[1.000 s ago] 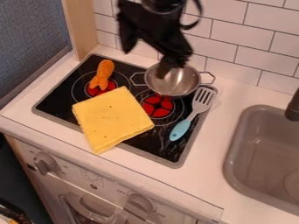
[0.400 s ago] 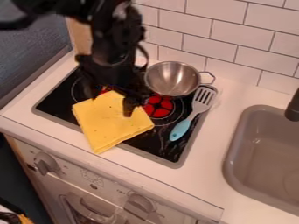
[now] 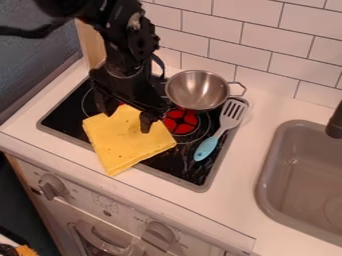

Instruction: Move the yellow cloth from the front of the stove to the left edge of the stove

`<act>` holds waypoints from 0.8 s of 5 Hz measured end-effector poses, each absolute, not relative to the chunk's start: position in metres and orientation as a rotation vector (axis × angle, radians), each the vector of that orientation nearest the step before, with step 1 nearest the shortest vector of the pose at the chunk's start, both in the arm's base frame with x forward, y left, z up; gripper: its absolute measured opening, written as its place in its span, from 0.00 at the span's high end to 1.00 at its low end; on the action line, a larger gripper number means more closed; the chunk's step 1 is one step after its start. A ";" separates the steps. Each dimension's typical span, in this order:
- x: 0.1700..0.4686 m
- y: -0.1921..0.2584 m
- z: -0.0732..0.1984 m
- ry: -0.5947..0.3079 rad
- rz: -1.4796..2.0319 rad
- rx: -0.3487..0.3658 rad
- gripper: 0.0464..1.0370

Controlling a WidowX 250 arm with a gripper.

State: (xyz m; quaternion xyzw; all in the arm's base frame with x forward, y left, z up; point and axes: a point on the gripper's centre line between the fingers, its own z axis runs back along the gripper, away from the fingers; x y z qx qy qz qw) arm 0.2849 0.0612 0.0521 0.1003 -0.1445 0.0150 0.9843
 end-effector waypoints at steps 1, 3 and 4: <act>0.289 0.064 0.037 -0.260 0.042 0.182 0.04; 0.291 0.070 0.014 -0.203 0.034 0.182 0.04; 0.292 0.081 0.013 -0.199 0.030 0.201 0.04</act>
